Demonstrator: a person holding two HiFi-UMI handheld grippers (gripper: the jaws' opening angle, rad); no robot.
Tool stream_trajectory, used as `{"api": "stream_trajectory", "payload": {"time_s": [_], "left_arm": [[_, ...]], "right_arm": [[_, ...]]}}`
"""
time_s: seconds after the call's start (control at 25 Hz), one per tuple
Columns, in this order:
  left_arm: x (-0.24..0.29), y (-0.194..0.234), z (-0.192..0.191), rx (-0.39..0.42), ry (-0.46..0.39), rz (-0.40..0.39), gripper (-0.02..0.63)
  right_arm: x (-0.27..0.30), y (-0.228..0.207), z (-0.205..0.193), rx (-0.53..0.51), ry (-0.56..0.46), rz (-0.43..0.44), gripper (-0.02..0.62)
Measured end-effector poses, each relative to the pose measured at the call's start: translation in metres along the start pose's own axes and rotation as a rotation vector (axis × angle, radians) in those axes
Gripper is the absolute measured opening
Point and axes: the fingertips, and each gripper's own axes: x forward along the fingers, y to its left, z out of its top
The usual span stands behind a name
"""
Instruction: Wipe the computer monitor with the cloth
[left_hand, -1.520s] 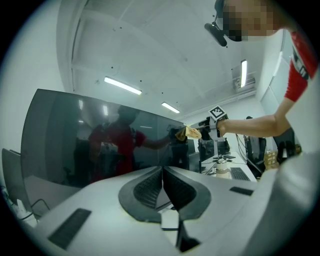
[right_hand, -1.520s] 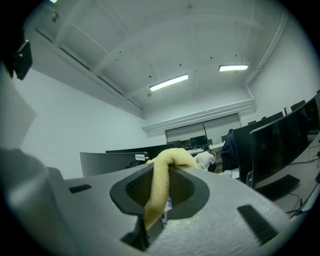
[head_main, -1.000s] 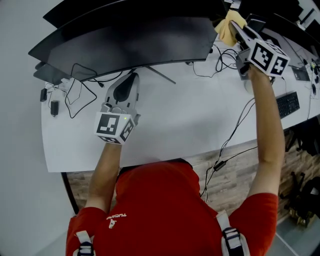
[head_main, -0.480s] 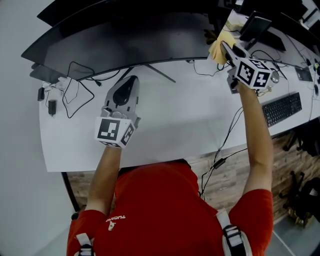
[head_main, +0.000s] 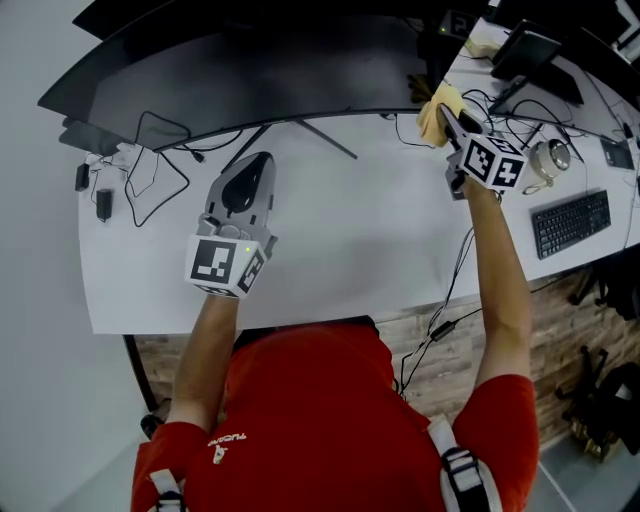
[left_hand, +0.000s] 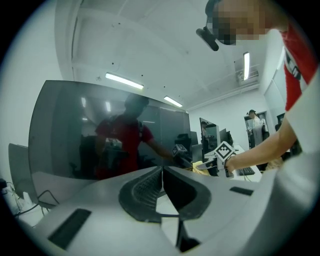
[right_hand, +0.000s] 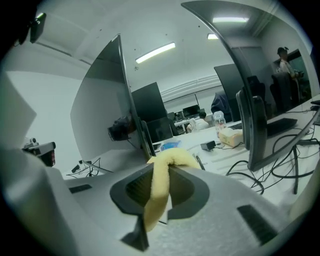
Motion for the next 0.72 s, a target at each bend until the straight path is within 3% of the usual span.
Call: {"api": "stream_trajectory", "payload": {"time_s": [0.48, 0.72], "left_arm": [[-0.009, 0.01, -0.011, 0.002, 0.023, 0.022, 0.011], [-0.012, 0.015, -0.012, 0.005, 0.046, 0.037, 0.011]], "right_arm": [[0.013, -0.014, -0.058, 0.048, 0.076, -0.036, 0.058], [0.018, -0.006, -0.072, 0.052, 0.077, -0.013, 0.058]]}}
